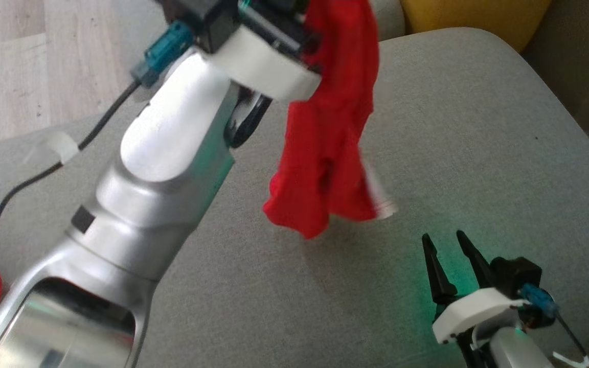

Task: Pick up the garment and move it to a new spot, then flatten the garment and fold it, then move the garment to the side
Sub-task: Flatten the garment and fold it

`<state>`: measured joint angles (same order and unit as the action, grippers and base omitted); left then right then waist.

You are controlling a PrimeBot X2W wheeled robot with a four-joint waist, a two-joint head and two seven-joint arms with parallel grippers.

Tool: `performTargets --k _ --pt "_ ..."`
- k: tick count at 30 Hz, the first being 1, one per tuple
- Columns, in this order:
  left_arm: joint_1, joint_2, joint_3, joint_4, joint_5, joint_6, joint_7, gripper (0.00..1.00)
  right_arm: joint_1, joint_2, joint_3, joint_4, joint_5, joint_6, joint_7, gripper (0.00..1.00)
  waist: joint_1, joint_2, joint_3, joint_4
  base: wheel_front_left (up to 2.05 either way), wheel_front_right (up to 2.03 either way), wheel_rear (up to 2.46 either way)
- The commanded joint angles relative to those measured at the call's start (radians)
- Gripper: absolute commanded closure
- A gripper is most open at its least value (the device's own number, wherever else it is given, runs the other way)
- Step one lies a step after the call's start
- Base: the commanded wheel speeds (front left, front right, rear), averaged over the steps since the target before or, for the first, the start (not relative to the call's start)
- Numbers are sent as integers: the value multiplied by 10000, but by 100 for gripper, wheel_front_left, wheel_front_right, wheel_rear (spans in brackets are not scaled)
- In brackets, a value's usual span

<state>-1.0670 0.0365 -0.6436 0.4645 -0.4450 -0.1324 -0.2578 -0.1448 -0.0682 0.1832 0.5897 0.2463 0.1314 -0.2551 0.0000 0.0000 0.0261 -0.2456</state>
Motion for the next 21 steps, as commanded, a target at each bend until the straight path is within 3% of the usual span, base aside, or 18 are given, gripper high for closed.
performTargets --k 1,6,8,21 --pt "-382 202 280 -352 -32 19 -40 100 -50 96 171 -240 29 -7 -67 0 0 0 -1 43 0 0 0" --pt "-172 187 -150 -914 -95 19 -40 100 13 121 -51 -256 44 -7 -67 0 0 0 -10 421 0 0 0" --pt "311 425 -518 -830 -200 19 -40 100 33 131 -117 -296 51 -7 -67 0 0 0 -13 668 0 0 0" --pt "4649 3230 -1877 369 -1342 18 -40 100 163 162 -426 -510 -87 -7 -67 0 0 0 -160 1991 0 0 0"
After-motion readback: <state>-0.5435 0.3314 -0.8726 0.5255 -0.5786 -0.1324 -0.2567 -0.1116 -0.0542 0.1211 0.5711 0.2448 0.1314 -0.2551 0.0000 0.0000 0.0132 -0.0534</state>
